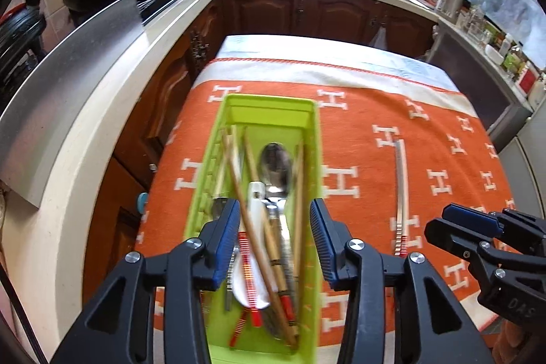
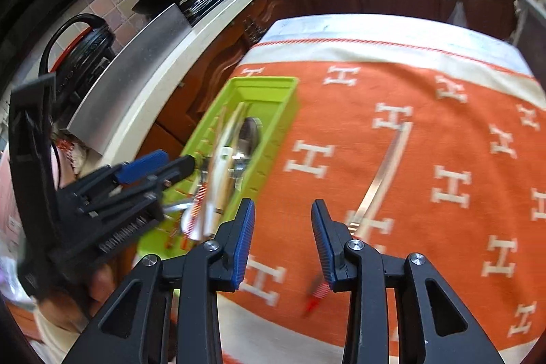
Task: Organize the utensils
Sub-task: 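Move both open tools back over the last metal and wooden chopsticks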
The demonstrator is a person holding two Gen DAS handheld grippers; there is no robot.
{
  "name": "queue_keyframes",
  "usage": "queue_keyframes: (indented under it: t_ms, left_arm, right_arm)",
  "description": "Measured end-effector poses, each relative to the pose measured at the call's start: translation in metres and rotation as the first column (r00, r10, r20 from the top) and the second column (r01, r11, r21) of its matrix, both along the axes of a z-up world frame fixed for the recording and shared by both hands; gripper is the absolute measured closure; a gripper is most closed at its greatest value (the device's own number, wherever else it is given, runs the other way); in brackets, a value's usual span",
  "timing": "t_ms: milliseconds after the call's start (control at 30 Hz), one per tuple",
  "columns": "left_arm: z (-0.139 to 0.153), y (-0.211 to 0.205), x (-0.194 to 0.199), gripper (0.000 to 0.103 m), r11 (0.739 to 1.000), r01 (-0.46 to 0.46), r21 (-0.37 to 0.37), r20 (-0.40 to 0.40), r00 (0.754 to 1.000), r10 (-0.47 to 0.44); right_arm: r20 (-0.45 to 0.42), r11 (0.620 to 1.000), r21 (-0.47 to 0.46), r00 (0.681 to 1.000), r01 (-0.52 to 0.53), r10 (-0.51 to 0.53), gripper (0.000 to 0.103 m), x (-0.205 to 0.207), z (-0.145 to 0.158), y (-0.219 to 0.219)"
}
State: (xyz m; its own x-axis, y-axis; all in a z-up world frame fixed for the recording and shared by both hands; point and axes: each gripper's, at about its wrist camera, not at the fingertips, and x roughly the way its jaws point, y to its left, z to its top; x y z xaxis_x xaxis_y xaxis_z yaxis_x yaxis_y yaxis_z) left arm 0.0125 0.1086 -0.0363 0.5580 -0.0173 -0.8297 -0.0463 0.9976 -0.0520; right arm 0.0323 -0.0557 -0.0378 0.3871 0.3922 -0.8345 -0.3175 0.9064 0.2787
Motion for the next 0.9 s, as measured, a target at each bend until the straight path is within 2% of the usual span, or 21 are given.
queue_keyframes:
  t_ms: [167,367,567,700,833,900]
  left_arm:
    - [0.006,-0.027,-0.001,0.056,0.998,0.053,-0.017,0.027,0.998,-0.053]
    - [0.005,-0.069,0.002,0.056,0.990,0.137,-0.024,0.037,0.990,-0.136]
    - [-0.011,-0.103,0.010,0.056,0.980,0.199,-0.015,0.009,0.980,-0.199]
    - [-0.028,-0.116,0.015,0.056,0.973,0.232,-0.009,-0.019,0.973,-0.232]
    - [-0.050,-0.119,0.023,0.057,0.968,0.247,-0.043,-0.060,0.967,-0.249]
    - [-0.061,-0.119,0.028,0.060,0.968,0.245,-0.054,-0.084,0.965,-0.249]
  right_arm:
    - [0.061,0.994,-0.016,0.992,0.109,-0.108,0.067,-0.014,0.003,-0.050]
    - [0.106,0.976,-0.046,0.973,0.211,-0.205,0.066,-0.021,0.007,-0.097]
    - [0.063,0.964,-0.046,0.963,0.264,-0.261,0.055,-0.025,-0.004,-0.126]
    - [0.017,0.964,-0.060,0.966,0.259,-0.259,0.055,-0.024,-0.022,-0.128]
    - [-0.016,0.969,-0.070,0.971,0.238,-0.239,0.055,-0.024,-0.040,-0.126]
    - [-0.030,0.971,-0.067,0.972,0.231,-0.233,0.055,-0.022,-0.047,-0.122]
